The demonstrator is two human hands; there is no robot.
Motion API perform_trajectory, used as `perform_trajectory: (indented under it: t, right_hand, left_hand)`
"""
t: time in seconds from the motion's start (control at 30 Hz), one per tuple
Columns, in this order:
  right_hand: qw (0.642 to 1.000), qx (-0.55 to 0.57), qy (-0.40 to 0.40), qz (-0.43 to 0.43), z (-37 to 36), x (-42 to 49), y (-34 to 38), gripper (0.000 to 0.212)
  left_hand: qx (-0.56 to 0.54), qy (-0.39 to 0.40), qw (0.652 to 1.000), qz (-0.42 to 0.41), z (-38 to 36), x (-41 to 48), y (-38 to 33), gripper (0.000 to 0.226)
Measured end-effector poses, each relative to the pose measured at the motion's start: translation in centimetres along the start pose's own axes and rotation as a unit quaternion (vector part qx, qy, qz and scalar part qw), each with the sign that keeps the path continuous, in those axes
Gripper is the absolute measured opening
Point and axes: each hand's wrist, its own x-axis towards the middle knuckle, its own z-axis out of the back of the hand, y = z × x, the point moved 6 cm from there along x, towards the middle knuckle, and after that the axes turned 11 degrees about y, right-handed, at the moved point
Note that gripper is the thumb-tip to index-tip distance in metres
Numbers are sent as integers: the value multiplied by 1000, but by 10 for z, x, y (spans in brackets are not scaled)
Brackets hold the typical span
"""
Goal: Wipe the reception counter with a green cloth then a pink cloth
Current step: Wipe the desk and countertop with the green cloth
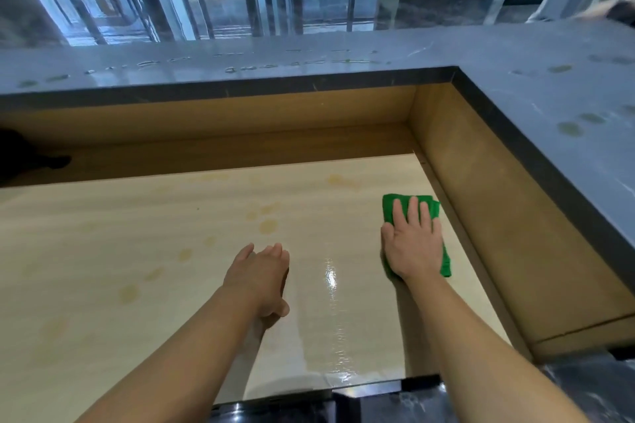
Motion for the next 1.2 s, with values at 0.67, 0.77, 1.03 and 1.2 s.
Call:
perform_trajectory:
  t: [0.67,0.77,1.03,1.2]
  right_hand:
    - [996,-29,31,83,11,37,11,58]
    - [1000,3,15,5,15,47,15,57]
    - [993,-17,28,110,5,64,184,59]
    - [977,-54,52,200,8,65,178,57]
  left_hand:
    - [-62,-107,992,-36,49,7,32,36]
    - [-82,-140,986,-37,61,16,54,58]
    - [-55,-85,995,-21,70,49,89,133]
    - [-25,-73,997,-29,75,69,91,142]
